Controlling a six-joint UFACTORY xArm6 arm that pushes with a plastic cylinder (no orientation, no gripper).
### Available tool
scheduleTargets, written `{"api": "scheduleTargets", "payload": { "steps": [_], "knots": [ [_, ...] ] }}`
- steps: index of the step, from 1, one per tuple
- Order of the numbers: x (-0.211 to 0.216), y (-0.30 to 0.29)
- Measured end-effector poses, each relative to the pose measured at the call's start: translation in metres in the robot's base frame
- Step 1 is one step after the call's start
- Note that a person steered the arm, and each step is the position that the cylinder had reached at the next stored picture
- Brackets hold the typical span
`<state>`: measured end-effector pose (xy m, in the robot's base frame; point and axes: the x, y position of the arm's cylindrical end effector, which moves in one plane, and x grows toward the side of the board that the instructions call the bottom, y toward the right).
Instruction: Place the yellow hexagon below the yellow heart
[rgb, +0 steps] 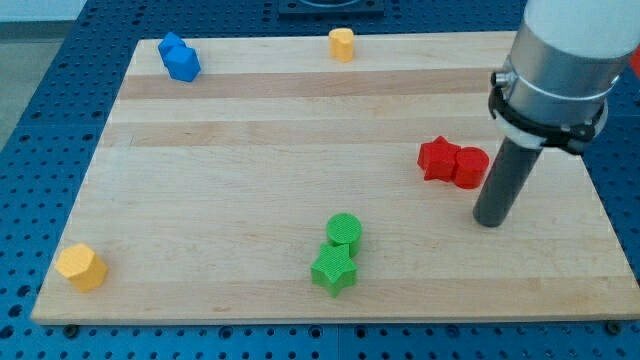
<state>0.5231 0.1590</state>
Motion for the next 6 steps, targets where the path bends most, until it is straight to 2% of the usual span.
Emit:
{"api": "scheduleTargets", "payload": {
  "steps": [1,2,3,5,6],
  "knots": [
    [-0.003,-0.042],
    [-0.025,-0.081],
    [-0.065,-0.137],
    [-0.072,-0.273],
    [-0.06,-0.349]
  ]
}}
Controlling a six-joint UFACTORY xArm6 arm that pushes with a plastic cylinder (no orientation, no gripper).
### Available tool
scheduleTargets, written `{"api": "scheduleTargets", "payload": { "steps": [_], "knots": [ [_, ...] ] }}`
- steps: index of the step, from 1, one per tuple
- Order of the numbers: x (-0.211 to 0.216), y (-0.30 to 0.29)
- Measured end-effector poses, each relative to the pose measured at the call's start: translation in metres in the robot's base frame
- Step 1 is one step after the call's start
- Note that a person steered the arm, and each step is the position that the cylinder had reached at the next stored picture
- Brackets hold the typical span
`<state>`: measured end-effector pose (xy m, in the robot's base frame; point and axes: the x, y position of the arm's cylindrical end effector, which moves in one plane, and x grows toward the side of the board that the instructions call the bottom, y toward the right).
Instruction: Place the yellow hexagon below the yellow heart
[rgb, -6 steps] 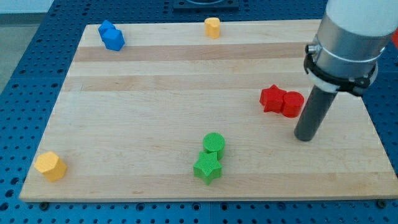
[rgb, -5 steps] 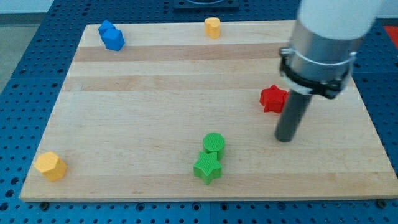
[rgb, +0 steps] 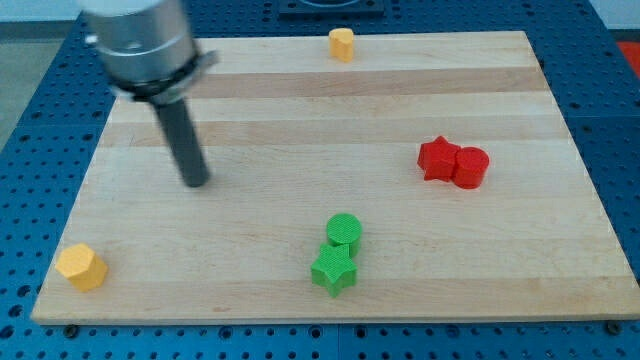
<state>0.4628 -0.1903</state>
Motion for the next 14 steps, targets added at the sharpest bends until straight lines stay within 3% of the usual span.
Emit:
{"api": "scheduleTargets", "payload": {
  "steps": [2,5,6,8,12,13,14],
  "knots": [
    [0.027,-0.114],
    [0.045,-0.114],
    [0.097,-0.114],
    [0.14,-0.113],
    [0.07,0.001],
    [0.038,0.004],
    [0.032,-0.018]
  ]
}}
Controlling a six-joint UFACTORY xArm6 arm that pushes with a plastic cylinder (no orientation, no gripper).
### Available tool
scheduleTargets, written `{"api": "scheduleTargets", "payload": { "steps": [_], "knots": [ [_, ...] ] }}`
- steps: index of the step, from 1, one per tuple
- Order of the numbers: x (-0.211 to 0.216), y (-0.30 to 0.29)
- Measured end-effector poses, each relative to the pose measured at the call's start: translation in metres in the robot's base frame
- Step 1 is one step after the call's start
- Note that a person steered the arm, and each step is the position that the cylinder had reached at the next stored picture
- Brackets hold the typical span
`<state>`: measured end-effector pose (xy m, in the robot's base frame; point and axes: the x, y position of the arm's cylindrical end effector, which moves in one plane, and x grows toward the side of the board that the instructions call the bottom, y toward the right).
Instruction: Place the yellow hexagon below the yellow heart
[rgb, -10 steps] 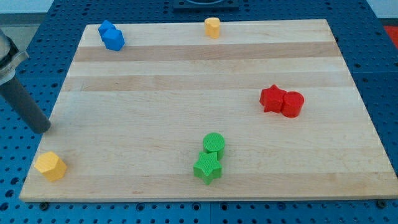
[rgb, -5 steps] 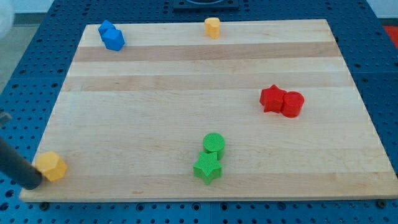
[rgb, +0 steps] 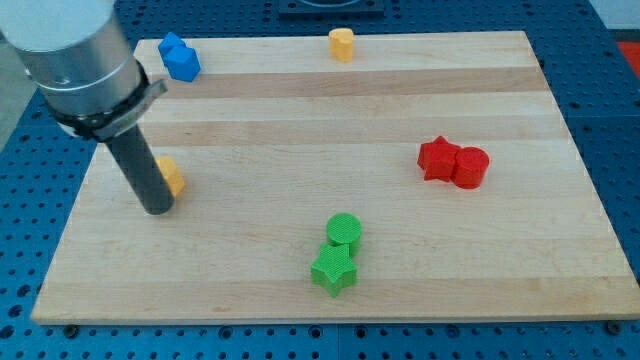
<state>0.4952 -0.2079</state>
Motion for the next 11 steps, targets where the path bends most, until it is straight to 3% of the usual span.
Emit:
{"api": "scheduleTargets", "payload": {
  "steps": [2,4,6,7,10,11],
  "knots": [
    [-0.021,-0.031],
    [-0.056,0.028],
    [-0.041,0.009],
    [-0.032,0.043],
    [-0.125,0.194],
    [-0.125,0.196]
  ]
}}
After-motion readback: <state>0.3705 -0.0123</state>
